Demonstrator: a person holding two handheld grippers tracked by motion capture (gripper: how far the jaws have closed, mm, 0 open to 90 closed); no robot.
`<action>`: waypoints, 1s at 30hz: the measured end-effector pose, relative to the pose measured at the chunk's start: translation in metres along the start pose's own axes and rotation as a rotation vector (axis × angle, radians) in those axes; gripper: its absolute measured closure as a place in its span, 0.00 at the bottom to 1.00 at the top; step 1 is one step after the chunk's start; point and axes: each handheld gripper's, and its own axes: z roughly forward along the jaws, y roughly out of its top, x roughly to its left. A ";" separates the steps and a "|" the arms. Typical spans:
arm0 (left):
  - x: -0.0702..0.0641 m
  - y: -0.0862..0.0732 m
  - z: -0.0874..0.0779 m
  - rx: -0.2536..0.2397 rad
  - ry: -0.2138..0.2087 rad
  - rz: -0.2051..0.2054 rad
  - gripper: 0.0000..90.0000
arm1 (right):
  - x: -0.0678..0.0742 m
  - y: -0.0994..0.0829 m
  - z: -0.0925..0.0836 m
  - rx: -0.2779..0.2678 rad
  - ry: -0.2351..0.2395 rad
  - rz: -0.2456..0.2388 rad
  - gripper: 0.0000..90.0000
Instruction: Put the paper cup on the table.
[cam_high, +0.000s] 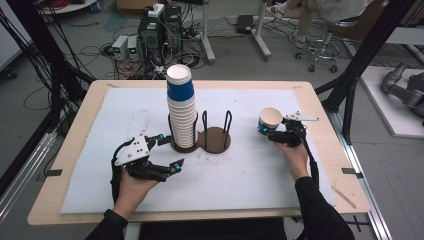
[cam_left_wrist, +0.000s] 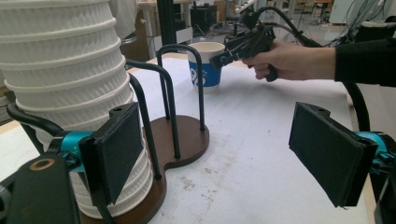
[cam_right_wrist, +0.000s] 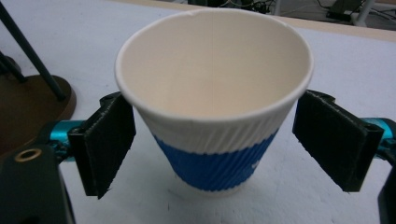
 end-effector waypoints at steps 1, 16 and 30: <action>0.000 0.000 0.000 -0.003 0.000 0.000 0.19 | 0.001 0.000 -0.003 0.007 -0.001 -0.008 0.15; 0.002 -0.001 0.002 0.003 0.006 -0.010 0.19 | 0.019 -0.005 -0.059 -0.029 0.134 0.014 0.16; 0.001 -0.004 0.013 0.021 -0.028 -0.026 0.19 | 0.035 0.002 -0.091 -0.183 0.340 -0.098 0.18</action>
